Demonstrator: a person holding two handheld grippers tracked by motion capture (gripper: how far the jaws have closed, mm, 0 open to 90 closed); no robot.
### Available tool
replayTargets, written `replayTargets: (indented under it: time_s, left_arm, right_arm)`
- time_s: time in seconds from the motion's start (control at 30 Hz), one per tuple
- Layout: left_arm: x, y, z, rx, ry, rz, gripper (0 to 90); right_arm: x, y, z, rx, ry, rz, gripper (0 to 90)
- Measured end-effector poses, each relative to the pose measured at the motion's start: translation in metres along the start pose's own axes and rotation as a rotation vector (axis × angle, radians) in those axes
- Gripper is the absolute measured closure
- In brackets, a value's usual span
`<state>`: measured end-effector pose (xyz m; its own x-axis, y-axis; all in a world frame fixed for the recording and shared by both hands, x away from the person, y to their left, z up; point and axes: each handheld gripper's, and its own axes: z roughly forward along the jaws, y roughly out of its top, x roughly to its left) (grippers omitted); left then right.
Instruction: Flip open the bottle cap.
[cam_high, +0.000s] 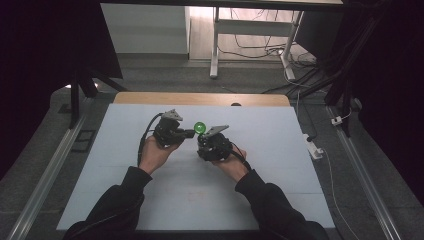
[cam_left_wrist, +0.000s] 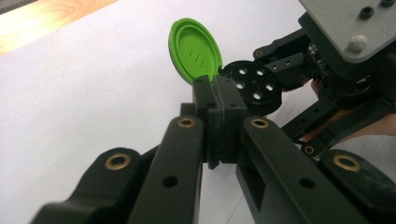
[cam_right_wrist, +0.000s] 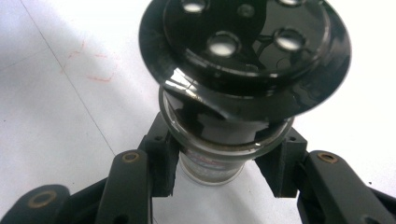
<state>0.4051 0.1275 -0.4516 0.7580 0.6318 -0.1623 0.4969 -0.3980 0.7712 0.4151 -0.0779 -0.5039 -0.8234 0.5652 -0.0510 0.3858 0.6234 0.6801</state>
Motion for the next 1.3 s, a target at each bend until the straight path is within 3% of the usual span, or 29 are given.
replayTargets:
  time_s: [0.27,0.6,0.77,1.03,1.3]
  left_arm:
    - [-0.007,0.000,0.001,0.003,-0.013,0.017,88.2]
    - [-0.011,-0.004,-0.006,0.010,-0.031,0.037,77.4]
    - [-0.014,-0.007,-0.013,0.015,-0.022,0.047,69.6]
    - [-0.018,-0.014,-0.021,0.030,-0.011,0.044,55.8]
    - [-0.023,-0.022,-0.019,0.025,-0.014,0.011,34.8]
  right_arm:
    - [0.000,0.000,0.000,0.002,0.002,-0.002,51.9]
    - [-0.003,0.002,-0.008,-0.023,0.006,0.007,45.7]
    - [-0.006,0.002,-0.016,-0.035,0.026,0.040,41.3]
    - [-0.003,-0.002,-0.023,-0.030,0.047,0.047,35.9]
    - [0.001,-0.007,-0.038,-0.034,0.079,0.061,25.5]
